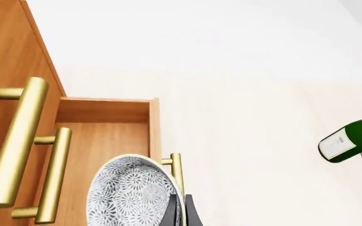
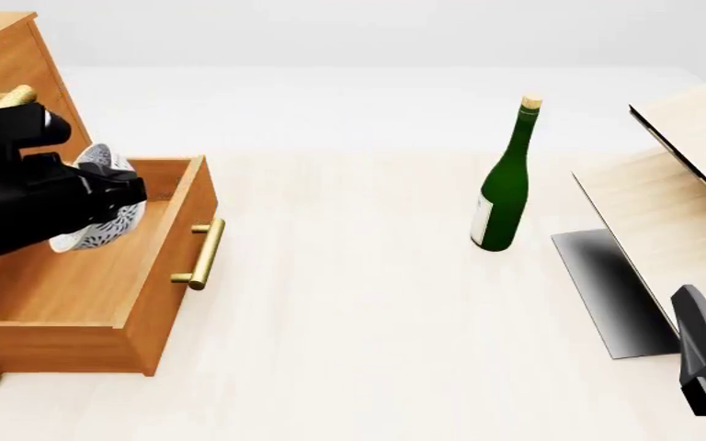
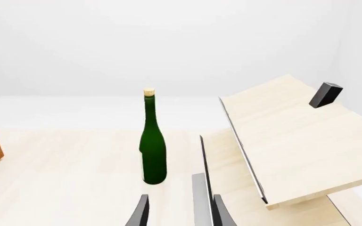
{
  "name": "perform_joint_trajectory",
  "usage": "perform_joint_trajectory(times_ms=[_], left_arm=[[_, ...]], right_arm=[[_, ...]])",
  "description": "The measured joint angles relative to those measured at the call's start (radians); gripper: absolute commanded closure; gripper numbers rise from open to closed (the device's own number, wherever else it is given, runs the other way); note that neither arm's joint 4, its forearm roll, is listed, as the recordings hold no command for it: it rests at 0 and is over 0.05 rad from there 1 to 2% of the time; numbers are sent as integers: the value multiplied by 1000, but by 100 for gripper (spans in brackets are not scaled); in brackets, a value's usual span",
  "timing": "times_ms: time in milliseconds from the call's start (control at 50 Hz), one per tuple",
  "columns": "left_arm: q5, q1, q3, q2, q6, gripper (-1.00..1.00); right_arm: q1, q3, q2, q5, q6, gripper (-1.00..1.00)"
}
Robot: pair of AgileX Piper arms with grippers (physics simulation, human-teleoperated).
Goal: Put the bowl in the bottom drawer of the cabinet.
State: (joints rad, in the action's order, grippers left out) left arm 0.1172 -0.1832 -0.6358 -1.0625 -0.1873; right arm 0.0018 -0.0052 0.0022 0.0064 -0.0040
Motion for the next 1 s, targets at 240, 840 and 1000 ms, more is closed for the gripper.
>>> perform_joint_trajectory(times_ms=[240, 840, 1000], left_arm=[[-28, 17, 18, -29, 4, 100], [-80, 64, 41, -84, 54, 100], [-91, 75, 43, -103, 69, 100]], right_arm=[[0, 0, 0, 0, 0, -100], [0, 0, 0, 0, 0, -100], [0, 0, 0, 0, 0, -100]])
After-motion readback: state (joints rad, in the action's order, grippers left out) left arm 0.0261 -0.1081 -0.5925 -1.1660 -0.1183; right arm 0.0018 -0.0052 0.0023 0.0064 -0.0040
